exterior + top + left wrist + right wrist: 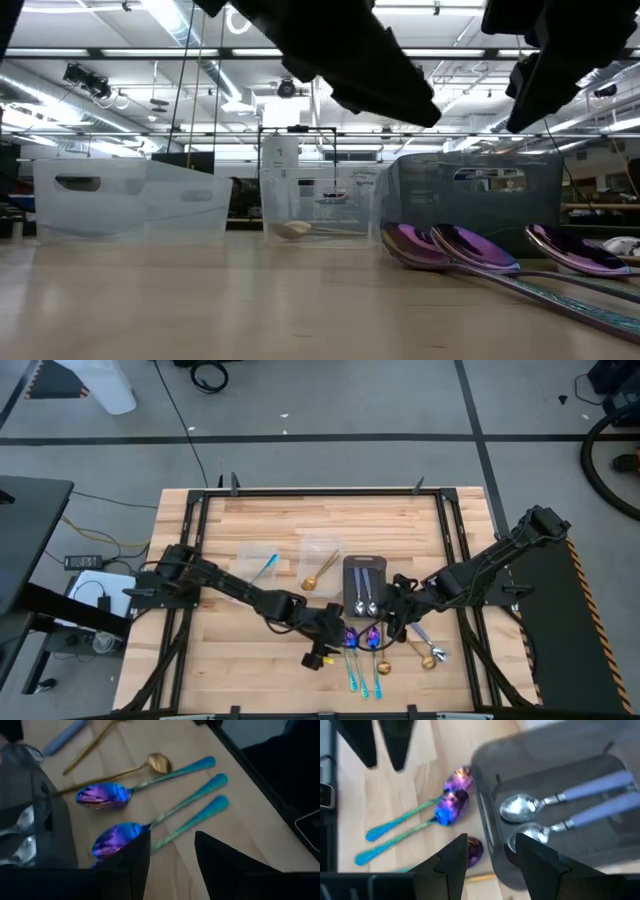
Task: Sort silverware by color (type)
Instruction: Put the blue spoon into the left transparent bin
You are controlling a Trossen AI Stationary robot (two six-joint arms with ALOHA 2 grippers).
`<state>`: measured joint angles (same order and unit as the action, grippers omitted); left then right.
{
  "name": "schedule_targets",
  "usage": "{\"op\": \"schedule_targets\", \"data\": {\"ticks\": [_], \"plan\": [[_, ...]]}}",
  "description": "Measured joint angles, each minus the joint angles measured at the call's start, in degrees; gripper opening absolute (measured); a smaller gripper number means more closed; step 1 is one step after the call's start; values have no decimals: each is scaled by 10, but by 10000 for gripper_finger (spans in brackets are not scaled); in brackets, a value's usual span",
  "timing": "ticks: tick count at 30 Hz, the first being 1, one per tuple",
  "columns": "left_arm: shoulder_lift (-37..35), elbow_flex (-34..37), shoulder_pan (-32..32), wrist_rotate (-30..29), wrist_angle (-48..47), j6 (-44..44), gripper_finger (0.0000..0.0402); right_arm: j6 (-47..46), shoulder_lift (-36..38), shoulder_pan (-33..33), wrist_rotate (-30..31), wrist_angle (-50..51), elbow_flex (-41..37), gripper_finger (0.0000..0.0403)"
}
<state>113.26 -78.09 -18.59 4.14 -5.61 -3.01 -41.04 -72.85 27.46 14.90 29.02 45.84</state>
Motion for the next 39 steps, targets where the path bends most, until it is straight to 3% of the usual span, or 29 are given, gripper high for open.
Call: {"op": "schedule_targets", "data": {"ticks": [11, 29, 39], "plan": [[37, -79, 15, 42, -113, -62, 162, -59, 40, 10, 20, 60, 0, 176], [47, -82, 17, 50, -92, -273, 162, -59, 56, 12, 35, 97, 0, 176], [88, -78, 18, 66, -54, -319, 162, -59, 55, 14, 49, 107, 0, 176]]}}
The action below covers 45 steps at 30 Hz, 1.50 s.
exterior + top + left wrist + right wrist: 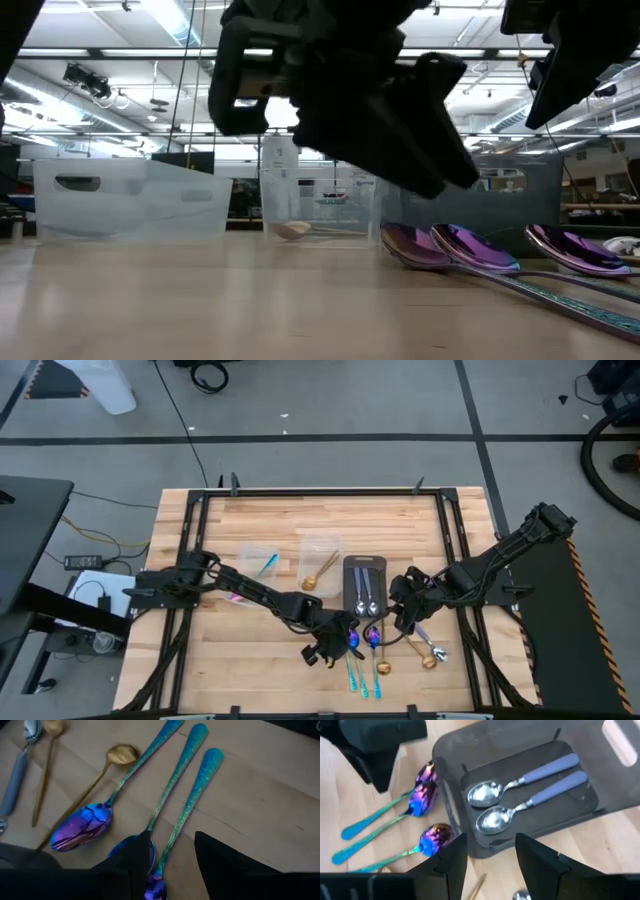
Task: Sort silverware by color (type)
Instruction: Put the blue spoon into the left transparent bin
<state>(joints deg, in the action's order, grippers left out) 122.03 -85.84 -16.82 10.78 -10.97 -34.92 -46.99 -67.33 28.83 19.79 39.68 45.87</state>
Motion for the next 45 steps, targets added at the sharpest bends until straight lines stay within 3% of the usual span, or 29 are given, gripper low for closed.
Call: {"op": "schedule_targets", "data": {"ticks": [5, 9, 18, 31, 45], "plan": [[21, 1, 10, 12, -4, 14, 162, 0, 0, 0, 18, 5, 0, 176], [21, 0, 20, -26, -18, 44, 162, 0, 0, 1, 17, -1, 0, 176], [-3, 0, 18, -47, -115, 101, 162, 1, 0, 5, 17, 3, 0, 176], [-25, 0, 35, -16, -168, 365, 162, 26, 0, 5, 19, 10, 0, 176], [-25, 0, 27, -73, -151, 485, 162, 56, 0, 5, 30, 6, 0, 176]]}}
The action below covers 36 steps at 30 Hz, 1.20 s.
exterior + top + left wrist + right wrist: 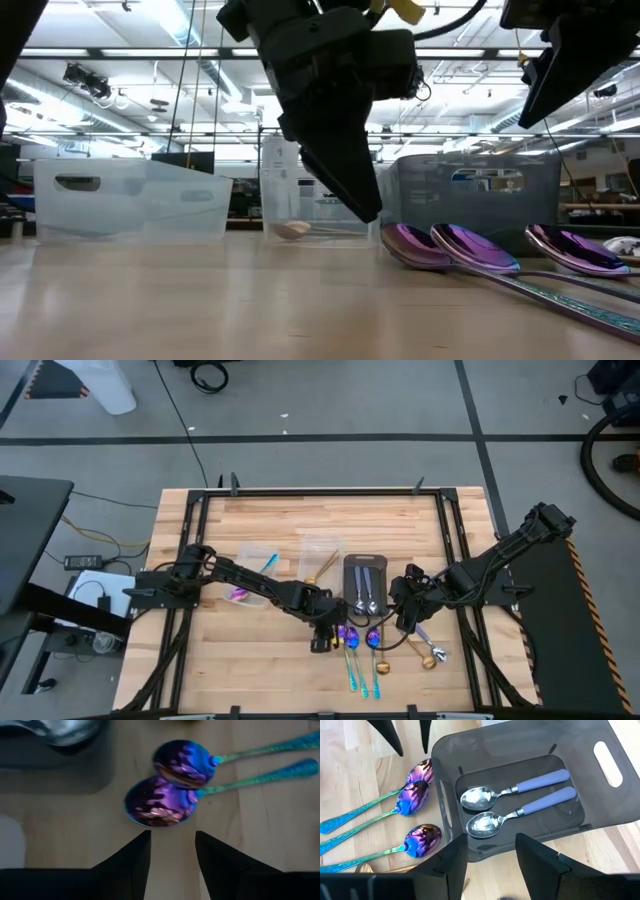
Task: Sort silverware by color (type)
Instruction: Put the blue spoon into the left transparent bin
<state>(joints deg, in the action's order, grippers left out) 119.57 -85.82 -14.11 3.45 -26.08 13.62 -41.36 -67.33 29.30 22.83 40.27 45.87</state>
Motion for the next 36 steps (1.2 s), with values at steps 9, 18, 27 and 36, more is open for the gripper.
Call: {"op": "schedule_targets", "data": {"ticks": [9, 18, 27, 36], "plan": [[0, 0, -39, -76, 11, 38, 162, 0, 0, 0, 3, -2, 0, 176], [-2, 38, -48, -87, 82, 13, 162, 0, 0, 6, 3, -9, 0, 176], [-12, 111, -45, -81, 179, 53, 162, -4, 0, 20, 15, -18, 0, 176], [-14, 144, -32, -77, 219, 115, 162, -9, 0, 23, 15, -21, 0, 176]]}}
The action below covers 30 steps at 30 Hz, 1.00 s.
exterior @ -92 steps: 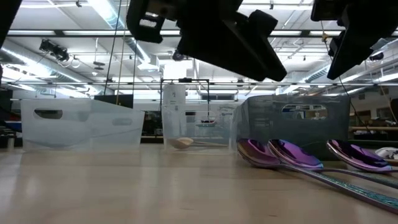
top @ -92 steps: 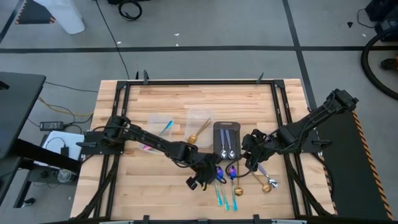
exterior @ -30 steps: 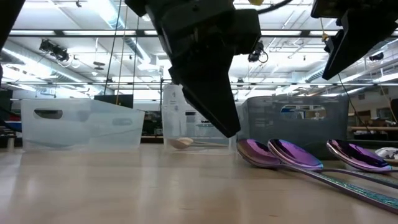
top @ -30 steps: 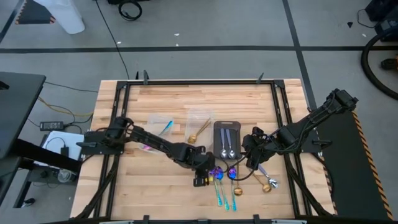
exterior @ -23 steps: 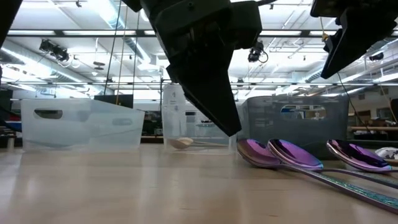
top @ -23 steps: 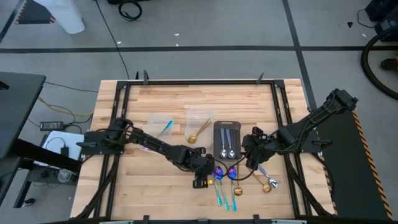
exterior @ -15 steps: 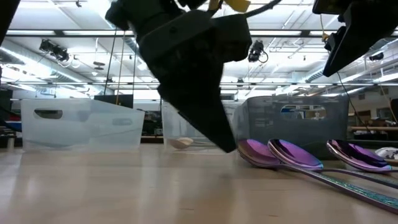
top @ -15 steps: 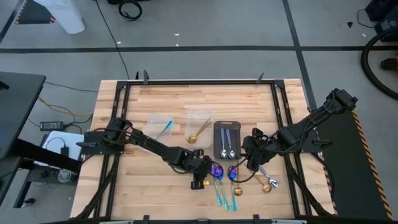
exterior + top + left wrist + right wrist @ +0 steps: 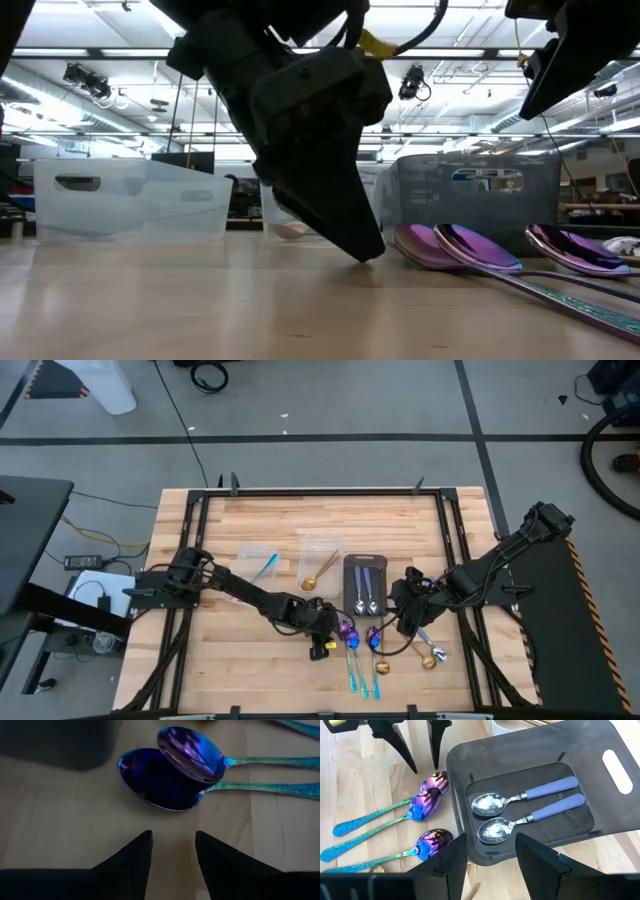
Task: Sort silverware by color (type)
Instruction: Put the blue spoon into the left transparent bin
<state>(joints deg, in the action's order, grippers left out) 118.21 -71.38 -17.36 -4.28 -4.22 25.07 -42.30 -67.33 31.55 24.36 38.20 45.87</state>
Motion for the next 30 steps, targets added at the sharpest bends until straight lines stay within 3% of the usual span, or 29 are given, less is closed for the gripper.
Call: {"op": "schedule_targets", "data": {"ticks": [14, 30], "plan": [[0, 2, 22, 0, 68, 103, 162, 0, 0, 0, 0, 0, 0, 176], [3, 1, 24, -49, 73, 131, 162, 4, 0, 0, 15, 0, 0, 176]]}}
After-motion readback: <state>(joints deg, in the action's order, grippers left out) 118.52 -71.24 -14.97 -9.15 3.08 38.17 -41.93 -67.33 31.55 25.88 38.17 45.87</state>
